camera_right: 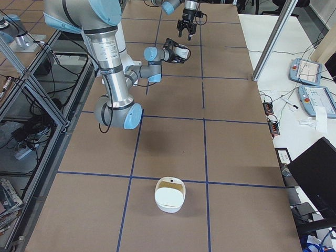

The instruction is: Left arm hands cup to right arm to dump lemon

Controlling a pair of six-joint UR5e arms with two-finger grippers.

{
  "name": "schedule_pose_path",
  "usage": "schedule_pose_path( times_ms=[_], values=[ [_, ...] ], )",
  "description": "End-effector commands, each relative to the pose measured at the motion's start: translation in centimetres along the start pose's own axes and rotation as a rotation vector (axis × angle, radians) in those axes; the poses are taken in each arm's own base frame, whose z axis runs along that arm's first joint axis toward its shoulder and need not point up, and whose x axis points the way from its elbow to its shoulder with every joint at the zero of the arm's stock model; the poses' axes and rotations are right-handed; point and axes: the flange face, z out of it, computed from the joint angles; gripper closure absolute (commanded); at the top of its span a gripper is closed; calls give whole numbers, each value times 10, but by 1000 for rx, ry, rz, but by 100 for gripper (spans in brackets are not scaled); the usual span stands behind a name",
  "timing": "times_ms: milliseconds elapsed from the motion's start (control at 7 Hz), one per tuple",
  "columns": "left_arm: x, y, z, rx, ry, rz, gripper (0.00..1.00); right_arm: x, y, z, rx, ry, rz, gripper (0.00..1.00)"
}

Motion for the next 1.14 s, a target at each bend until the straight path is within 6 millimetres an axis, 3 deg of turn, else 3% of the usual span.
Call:
schedule_pose_path(
  times_ms=[0,286,429,571,714,857,1000],
  values=[
    [-49,-48,6,27,-53,186,0,4,-1,2,-6,10,7,84],
    [-98,-94,28,54,-165,437,0,39,19,-2,-34,78,80,89],
    [-101,-108,28,134,-208,578,0,58,22,-6,-13,140,199,91],
    [-120,-132,28,174,-281,690,0,93,31,-14,-24,195,195,93],
    [-143,-163,12,205,-344,840,0,139,34,-27,-35,252,187,93],
    [-161,-182,1,199,-375,901,0,187,53,-52,-81,301,180,93],
    [-160,-179,-5,215,-365,886,0,230,51,-99,-99,334,187,92]
  ],
)
